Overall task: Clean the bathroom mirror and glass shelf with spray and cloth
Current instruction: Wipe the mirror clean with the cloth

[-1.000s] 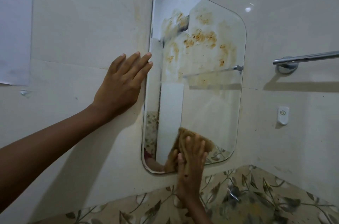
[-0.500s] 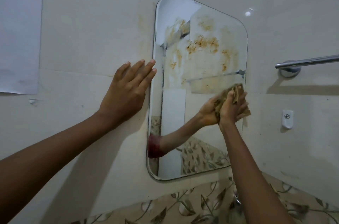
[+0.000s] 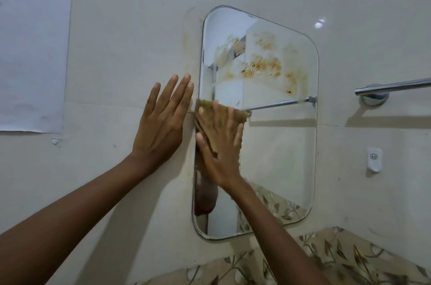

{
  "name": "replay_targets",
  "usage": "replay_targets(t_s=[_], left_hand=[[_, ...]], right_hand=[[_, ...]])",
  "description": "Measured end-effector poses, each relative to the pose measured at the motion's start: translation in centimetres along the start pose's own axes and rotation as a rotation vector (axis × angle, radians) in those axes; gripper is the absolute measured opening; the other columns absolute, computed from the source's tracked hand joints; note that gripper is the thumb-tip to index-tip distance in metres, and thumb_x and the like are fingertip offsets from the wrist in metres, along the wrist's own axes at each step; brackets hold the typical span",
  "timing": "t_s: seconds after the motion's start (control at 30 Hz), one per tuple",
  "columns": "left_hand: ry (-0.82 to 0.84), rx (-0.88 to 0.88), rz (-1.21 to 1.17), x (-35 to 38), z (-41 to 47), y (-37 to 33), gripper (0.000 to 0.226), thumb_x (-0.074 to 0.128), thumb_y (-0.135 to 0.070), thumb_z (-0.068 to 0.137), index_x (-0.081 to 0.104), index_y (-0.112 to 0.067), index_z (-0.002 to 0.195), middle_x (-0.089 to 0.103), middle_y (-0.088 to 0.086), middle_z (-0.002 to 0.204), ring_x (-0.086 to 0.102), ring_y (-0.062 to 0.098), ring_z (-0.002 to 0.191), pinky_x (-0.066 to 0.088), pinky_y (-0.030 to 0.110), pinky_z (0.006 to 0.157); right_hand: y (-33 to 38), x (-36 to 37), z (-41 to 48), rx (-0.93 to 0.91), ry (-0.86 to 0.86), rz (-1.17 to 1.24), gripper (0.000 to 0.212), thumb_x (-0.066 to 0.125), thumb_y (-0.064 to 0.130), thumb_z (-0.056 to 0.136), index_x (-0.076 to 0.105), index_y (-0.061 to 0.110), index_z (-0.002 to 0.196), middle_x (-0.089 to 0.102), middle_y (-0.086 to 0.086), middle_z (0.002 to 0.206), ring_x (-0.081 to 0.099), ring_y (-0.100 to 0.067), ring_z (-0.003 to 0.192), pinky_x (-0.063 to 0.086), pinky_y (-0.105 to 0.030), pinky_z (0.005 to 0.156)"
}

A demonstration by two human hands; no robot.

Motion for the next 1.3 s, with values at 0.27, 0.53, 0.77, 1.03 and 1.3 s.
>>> replay_targets(t_s=[0.27,0.53,0.77,1.03,1.3], left_hand=[[0.005,0.065,0.103,0.4,-0.2,-0.2,0.060,0.035,0.004,0.085,0.032,-0.013,0.143,0.035,0.009,0.150,0.028,0.032,0.139,0.018,0.050,0.114],[0.057,0.170,0.186,0.6,-0.2,-0.3,0.058,0.024,-0.002,0.088,0.035,-0.020,0.142,0.033,0.011,0.151,0.027,0.036,0.139,0.015,0.052,0.113],[0.094,0.163,0.190,0.4,-0.1,-0.5,0.052,0.028,-0.010,0.091,0.037,-0.019,0.141,0.032,0.010,0.152,0.028,0.036,0.139,0.018,0.053,0.112],[0.047,0.247,0.187,0.0,3.6,0.2,0.032,0.037,-0.041,0.095,0.060,-0.019,0.097,0.058,0.007,0.127,0.048,0.030,0.124,0.022,0.047,0.106],[0.078,0.058,0.137,0.8,6.8,2.7,0.052,0.027,-0.044,0.096,0.039,-0.011,0.134,0.040,0.011,0.146,0.033,0.031,0.136,0.017,0.046,0.109]], right_hand=[[-1.1,1.1,-10.7,-0.092,0.317,-0.006,0.052,0.015,0.048,0.096,0.000,0.043,0.145,-0.017,0.016,0.156,-0.024,-0.017,0.143,-0.025,-0.038,0.111],[-3.9,-0.9,-18.1,0.143,0.465,0.220,0.045,0.015,0.044,0.099,0.052,0.040,0.125,0.024,0.029,0.149,0.017,0.008,0.139,0.021,-0.019,0.108],[-7.6,-8.5,-14.9,1.212,0.213,0.847,0.017,0.057,0.024,0.089,0.070,0.013,0.092,0.075,-0.008,0.080,0.066,-0.023,0.080,0.052,-0.031,0.074],[-10.6,-13.4,-4.0,1.002,-0.626,1.142,0.025,0.047,0.035,0.094,0.061,0.015,0.101,0.066,-0.006,0.101,0.062,-0.015,0.084,0.050,-0.028,0.066],[-4.9,-4.4,1.8,0.244,-0.300,0.395,0.054,0.026,0.062,0.088,0.025,0.045,0.139,0.023,0.020,0.150,0.015,-0.009,0.144,0.021,-0.045,0.118]])
Point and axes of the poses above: each hand's wrist, its own z-axis towards the middle knuckle, its own x-axis out of the palm, y = z × x, the point moved 2 cm from there along z, towards the middle knuckle
